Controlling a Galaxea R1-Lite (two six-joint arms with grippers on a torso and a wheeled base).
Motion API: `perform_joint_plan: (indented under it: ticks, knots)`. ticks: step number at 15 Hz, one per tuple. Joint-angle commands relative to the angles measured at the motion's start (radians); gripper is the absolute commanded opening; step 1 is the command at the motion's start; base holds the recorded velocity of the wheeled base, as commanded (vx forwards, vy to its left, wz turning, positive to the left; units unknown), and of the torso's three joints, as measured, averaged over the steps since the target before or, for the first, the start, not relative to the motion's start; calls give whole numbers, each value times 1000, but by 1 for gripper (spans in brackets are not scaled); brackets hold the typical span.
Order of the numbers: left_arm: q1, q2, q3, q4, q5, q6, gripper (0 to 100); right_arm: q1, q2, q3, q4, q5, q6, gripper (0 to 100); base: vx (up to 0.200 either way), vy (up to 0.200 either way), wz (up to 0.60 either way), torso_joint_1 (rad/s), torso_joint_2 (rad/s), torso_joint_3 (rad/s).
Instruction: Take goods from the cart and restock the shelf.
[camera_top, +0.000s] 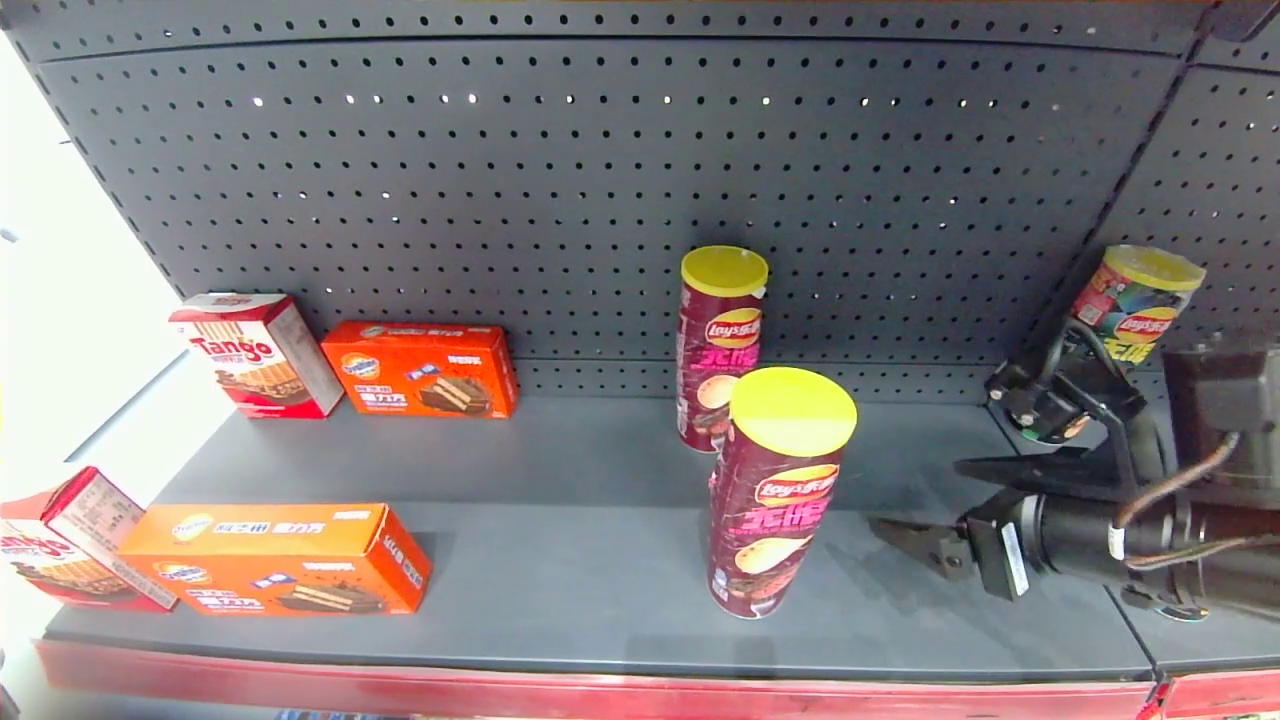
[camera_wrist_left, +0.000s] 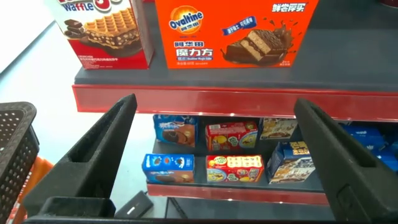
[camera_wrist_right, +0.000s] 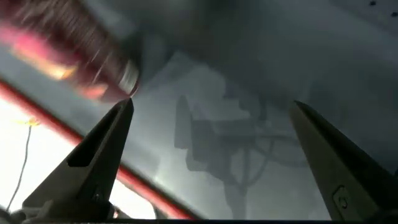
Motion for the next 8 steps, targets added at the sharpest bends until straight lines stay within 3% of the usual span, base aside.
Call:
perform_joint_plan:
  ticks: [1, 8]
  knots:
    - [0, 3, 0, 0, 1, 0, 100, -25, 99, -77, -3, -5, 1, 100, 0, 0, 0, 0, 0, 0]
    - [0, 3, 0, 0, 1, 0, 100, -19, 180, -149, -6, -4, 3, 100, 0, 0, 0, 0, 0, 0]
